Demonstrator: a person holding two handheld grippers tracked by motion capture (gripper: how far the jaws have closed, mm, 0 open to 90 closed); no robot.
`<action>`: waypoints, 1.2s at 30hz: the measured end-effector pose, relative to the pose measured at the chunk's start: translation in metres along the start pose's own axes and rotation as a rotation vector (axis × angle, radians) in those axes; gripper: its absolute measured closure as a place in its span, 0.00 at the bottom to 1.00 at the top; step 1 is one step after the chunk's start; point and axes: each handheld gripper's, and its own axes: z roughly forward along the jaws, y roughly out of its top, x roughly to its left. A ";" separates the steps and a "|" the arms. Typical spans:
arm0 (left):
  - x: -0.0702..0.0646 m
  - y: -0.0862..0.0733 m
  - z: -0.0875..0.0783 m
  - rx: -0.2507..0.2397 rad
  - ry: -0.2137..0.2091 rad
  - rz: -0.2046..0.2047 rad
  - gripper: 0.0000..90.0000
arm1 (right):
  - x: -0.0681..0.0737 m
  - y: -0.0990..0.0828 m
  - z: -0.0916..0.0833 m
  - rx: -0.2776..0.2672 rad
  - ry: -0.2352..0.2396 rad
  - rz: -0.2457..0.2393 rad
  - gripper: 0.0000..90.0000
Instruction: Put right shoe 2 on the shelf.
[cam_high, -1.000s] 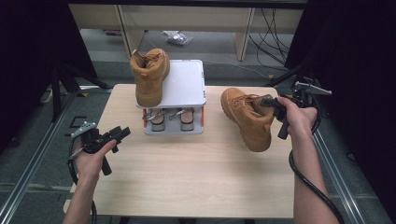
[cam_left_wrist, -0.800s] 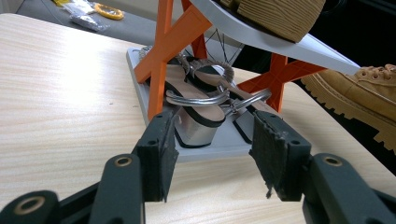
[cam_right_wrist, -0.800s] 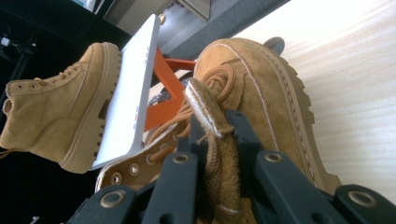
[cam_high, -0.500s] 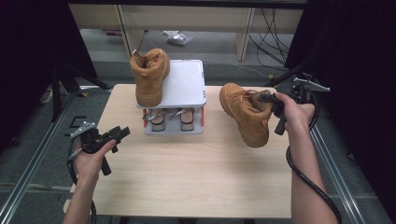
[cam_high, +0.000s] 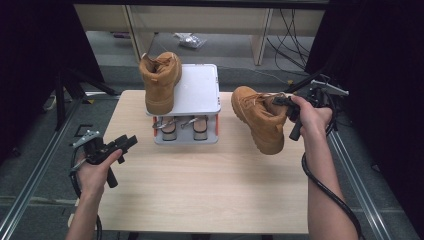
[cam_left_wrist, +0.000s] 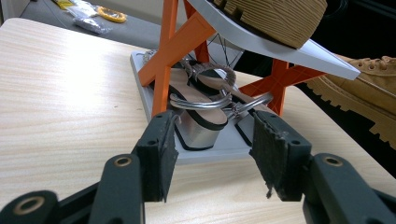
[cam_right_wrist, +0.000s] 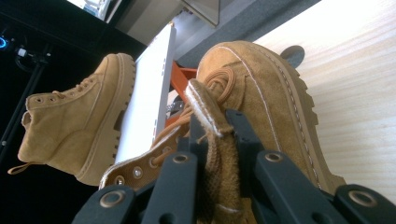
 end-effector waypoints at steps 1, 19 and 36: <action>0.000 0.000 0.000 0.001 0.000 0.000 0.54 | 0.001 0.000 0.000 0.001 0.004 0.002 0.92; -0.001 -0.001 0.001 0.006 0.000 0.001 0.54 | 0.010 0.008 0.004 -0.014 0.014 -0.001 0.92; 0.000 0.000 0.000 -0.001 -0.002 0.001 0.54 | 0.023 0.013 0.011 -0.006 0.018 0.029 0.92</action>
